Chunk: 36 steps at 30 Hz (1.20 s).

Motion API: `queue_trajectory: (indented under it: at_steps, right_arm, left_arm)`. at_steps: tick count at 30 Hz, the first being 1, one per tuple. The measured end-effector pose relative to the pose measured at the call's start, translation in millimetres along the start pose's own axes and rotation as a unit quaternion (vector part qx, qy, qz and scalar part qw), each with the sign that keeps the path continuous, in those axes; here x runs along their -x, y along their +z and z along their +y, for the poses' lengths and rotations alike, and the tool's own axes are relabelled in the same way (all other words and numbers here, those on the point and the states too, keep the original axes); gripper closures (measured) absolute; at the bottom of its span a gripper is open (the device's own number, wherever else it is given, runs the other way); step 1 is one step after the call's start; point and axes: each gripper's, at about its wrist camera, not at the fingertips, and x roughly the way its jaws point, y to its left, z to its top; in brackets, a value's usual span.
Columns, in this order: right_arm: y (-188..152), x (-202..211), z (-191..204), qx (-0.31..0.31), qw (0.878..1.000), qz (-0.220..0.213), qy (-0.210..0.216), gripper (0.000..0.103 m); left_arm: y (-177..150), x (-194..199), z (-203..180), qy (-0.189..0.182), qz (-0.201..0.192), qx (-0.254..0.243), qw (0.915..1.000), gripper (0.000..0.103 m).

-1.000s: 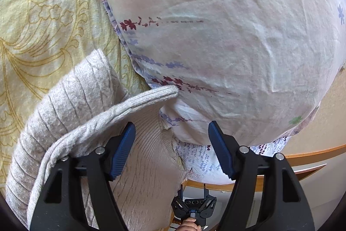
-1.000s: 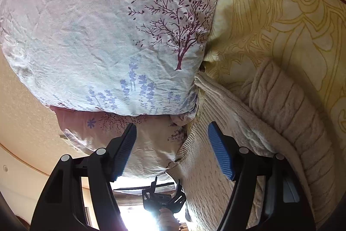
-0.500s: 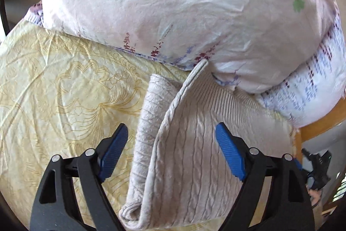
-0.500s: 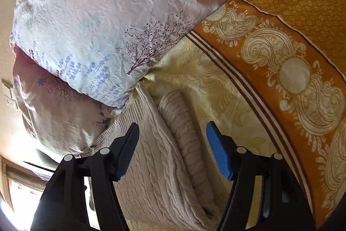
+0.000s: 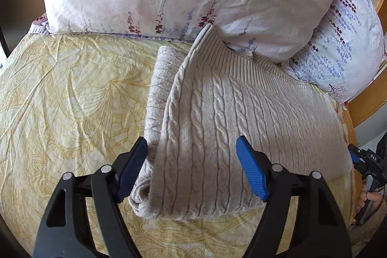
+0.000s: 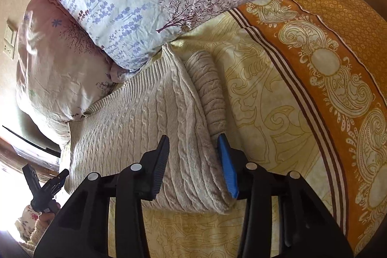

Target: Fold small clothes

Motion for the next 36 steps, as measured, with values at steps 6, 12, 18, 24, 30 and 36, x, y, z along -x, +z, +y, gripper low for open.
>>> queue_trajectory:
  at_steps: [6, 12, 18, 24, 30, 36]
  right_arm:
    - [-4.1, 1.2, 0.4, 0.019, 1.0, 0.007, -0.008, 0.081]
    - [-7.5, 0.9, 10.8, 0.058, 0.998, 0.003, -0.03, 0.09]
    - [-5.9, 18.0, 15.6, 0.056, 0.998, -0.021, -0.013, 0.092]
    - [-14.2, 38.4, 17.0, 0.062, 0.998, -0.027, -0.018, 0.092]
    - [-29.3, 15.3, -6.6, 0.006, 0.999, 0.005, -0.049, 0.089]
    - [-13.2, 37.2, 21.8, 0.05, 0.995, -0.054, -0.063, 0.077]
  left_arm:
    - [-3.7, 2.2, 10.5, -0.002, 0.004, 0.012, 0.9999, 0.047]
    - [-8.2, 6.5, 19.2, -0.012, 0.002, 0.014, 0.9998, 0.072]
    - [-11.4, 22.1, 36.7, -0.062, -0.005, 0.039, 0.9973, 0.089]
    - [-15.8, 43.2, 51.9, -0.108, -0.01, 0.038, 0.9934, 0.096]
    - [-25.6, 23.5, 60.4, -0.086, 0.019, 0.067, 0.9939, 0.089]
    - [-9.6, 51.3, 43.0, -0.036, -0.049, 0.054, 0.9967, 0.04]
